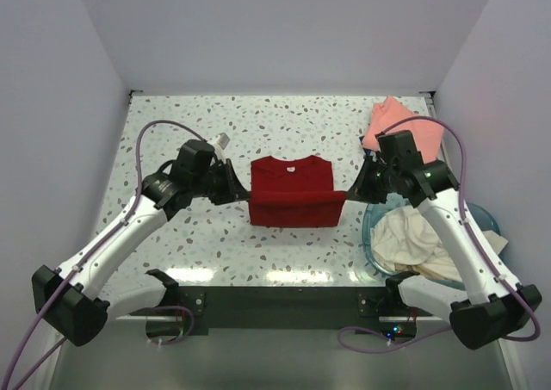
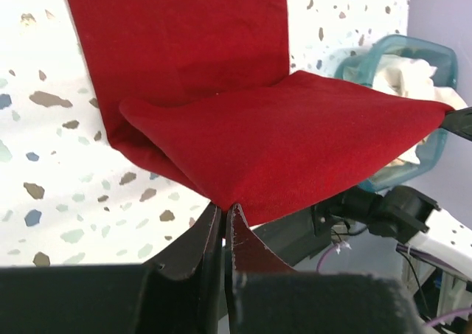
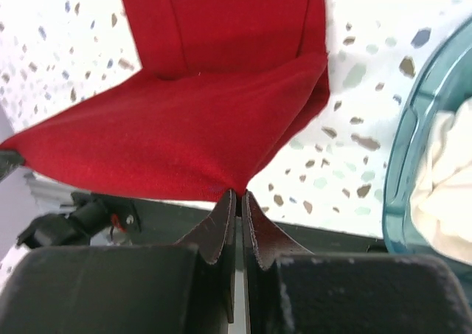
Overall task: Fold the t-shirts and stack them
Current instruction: Fold the tshirt
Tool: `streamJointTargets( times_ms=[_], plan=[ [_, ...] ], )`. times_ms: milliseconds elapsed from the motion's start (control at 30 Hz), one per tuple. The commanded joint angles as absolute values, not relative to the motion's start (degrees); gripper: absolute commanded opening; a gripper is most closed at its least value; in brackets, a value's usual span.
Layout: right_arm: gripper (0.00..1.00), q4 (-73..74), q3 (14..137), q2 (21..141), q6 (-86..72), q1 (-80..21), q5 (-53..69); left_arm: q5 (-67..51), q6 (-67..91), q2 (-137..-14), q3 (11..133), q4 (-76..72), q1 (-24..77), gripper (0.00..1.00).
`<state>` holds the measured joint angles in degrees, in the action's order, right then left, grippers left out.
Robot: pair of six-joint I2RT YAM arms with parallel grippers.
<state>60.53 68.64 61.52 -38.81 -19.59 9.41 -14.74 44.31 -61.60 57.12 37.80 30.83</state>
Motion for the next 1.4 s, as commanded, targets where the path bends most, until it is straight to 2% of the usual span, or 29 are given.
streamJointTargets(
  times_ms=[0, 567, 1367],
  plan=[
    [0.0, 54.5, 71.2, 65.6, -39.7, -19.5, 5.5, -12.0, 41.6, -65.4, 60.2, 34.5, 30.1, 0.0],
    [0.0, 48.7, 81.9, 83.9, -35.5, -19.3, 0.2, -17.1, 36.0, -82.8, 64.3, 23.6, 22.5, 0.0],
    [0.0, 47.9, 100.4, 109.9, -32.2, -17.7, -3.2, -9.8, 29.7, -108.1, 83.9, 22.9, 18.2, 0.0]
  ],
)
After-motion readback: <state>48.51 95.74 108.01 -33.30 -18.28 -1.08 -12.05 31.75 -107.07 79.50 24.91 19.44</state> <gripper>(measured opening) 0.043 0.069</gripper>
